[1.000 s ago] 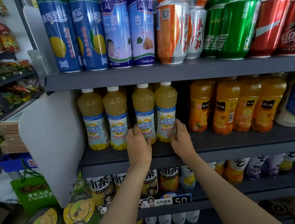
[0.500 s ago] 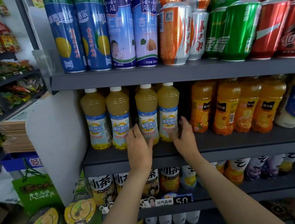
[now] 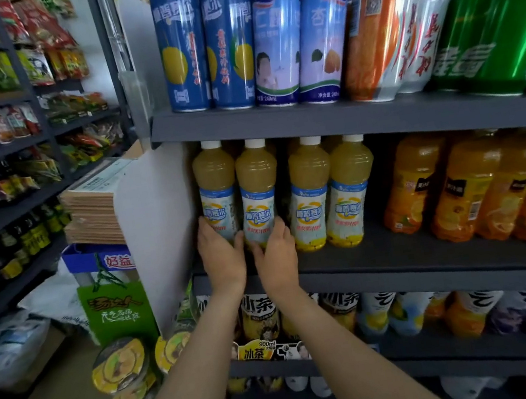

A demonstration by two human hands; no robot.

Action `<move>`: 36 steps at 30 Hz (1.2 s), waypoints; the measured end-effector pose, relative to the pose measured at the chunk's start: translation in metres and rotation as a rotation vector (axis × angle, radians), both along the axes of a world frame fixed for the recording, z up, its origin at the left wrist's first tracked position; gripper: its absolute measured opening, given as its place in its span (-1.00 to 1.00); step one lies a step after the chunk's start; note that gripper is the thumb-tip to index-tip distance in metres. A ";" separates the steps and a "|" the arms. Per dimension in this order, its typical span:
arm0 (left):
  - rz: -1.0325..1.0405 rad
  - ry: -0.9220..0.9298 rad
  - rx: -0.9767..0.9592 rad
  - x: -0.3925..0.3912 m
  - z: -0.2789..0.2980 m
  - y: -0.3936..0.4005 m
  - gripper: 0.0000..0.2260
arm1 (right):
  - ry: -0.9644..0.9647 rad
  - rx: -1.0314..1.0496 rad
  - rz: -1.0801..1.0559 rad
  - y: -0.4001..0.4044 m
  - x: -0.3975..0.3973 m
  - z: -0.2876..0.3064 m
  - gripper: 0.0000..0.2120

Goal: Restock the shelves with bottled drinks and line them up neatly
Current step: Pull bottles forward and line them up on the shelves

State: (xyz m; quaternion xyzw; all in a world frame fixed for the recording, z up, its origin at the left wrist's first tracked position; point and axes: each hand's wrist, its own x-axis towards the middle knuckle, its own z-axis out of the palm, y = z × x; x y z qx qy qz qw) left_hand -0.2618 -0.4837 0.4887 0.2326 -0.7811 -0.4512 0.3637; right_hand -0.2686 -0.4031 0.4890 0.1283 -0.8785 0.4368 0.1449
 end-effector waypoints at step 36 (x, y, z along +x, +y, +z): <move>-0.061 0.025 -0.569 0.039 -0.026 0.037 -0.55 | 0.373 -0.124 -0.207 0.076 0.008 0.012 -0.45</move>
